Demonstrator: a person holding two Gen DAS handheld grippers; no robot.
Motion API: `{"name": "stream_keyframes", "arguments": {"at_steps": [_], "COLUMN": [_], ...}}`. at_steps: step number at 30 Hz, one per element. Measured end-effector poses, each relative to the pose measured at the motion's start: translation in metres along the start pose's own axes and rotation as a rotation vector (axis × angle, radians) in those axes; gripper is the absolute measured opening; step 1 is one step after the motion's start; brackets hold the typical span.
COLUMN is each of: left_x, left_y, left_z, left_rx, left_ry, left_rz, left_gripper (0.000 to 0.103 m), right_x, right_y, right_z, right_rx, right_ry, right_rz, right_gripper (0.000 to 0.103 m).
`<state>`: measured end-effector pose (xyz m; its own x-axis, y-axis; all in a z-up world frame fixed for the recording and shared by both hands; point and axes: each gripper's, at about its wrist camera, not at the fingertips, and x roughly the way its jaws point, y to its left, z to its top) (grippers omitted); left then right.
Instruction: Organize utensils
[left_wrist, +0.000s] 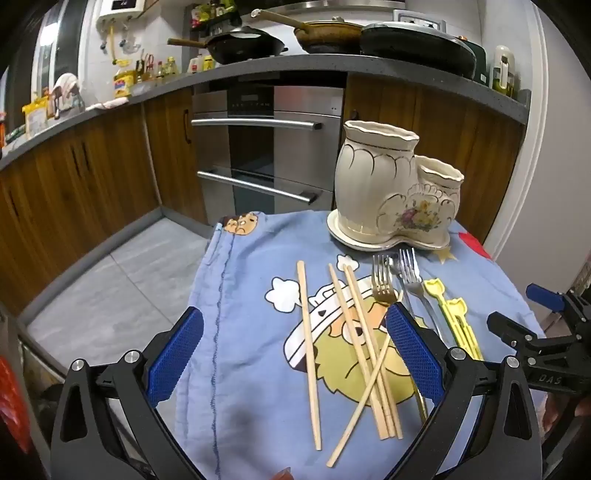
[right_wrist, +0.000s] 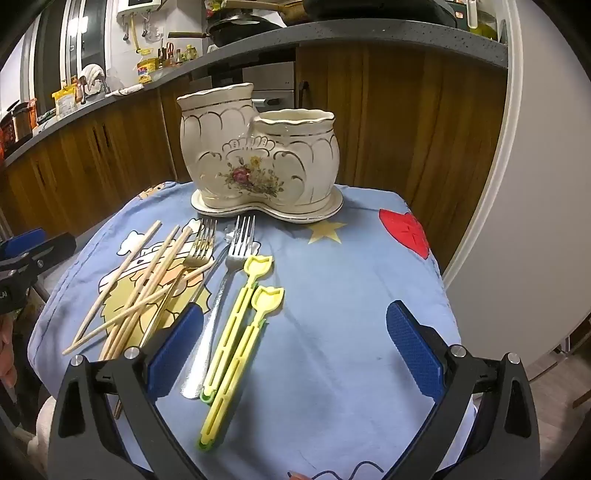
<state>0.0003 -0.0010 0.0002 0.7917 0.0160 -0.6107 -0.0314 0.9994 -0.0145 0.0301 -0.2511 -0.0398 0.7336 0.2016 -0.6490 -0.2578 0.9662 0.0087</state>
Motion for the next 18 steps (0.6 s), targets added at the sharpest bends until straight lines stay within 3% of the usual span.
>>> {"name": "stream_keyframes", "arguments": {"at_steps": [18], "left_x": [0.007], "left_y": [-0.006], "left_z": [-0.001], "left_rx": [0.003], "left_ry": [0.000], "left_rz": [0.005], "left_gripper": [0.098], "right_x": [0.003], "right_y": [-0.004], "right_z": [-0.002], "right_rx": [0.028], "right_ry": [0.001], "right_rz": [0.014], "right_gripper": [0.098]}}
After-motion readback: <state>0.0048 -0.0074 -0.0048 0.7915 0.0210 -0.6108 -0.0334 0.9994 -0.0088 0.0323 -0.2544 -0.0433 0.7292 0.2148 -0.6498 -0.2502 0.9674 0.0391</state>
